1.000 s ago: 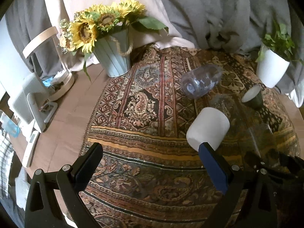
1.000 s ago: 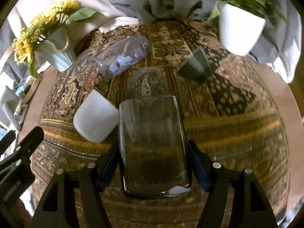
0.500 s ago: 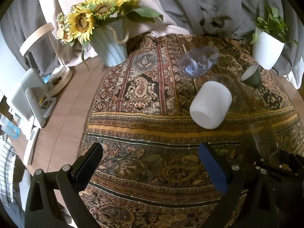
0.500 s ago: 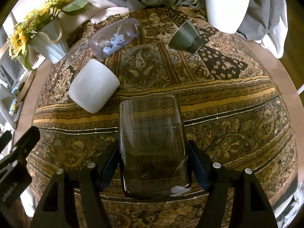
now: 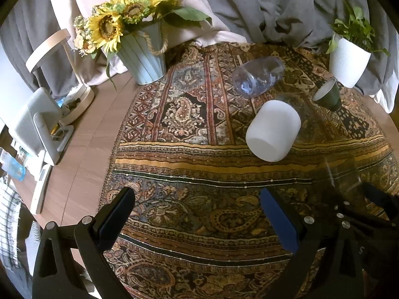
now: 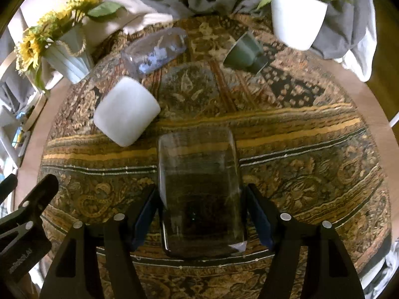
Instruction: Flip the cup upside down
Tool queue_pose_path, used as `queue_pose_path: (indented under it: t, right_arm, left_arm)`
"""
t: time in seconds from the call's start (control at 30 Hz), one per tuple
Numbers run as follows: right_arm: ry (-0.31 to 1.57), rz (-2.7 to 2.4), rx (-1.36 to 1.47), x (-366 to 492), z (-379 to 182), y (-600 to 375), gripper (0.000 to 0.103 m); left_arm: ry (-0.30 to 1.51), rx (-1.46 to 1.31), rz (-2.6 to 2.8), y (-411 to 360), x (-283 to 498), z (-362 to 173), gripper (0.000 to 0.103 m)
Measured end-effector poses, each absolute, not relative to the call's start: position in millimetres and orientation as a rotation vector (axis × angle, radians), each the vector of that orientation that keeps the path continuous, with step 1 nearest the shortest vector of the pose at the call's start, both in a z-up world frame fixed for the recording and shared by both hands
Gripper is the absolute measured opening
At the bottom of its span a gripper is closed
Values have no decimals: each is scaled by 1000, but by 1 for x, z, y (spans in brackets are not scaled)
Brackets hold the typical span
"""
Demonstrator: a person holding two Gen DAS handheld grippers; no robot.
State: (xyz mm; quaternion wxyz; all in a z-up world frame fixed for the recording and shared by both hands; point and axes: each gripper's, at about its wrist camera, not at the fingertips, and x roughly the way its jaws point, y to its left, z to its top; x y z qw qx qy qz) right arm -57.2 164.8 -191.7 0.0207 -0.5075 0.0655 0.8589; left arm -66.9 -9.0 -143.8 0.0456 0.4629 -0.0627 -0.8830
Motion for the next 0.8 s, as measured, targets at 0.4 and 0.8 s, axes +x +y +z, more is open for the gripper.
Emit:
queue_pose_path:
  t: [0.4, 0.8]
  right_arm:
    - [205, 2693, -1398, -28, -131, 186, 79]
    - [224, 2672, -1344, 12, -108, 234, 80]
  left_arm:
    - [-160, 1366, -2801, 5, -53, -110, 103]
    - [-150, 1452, -2879, 61, -32, -101, 103]
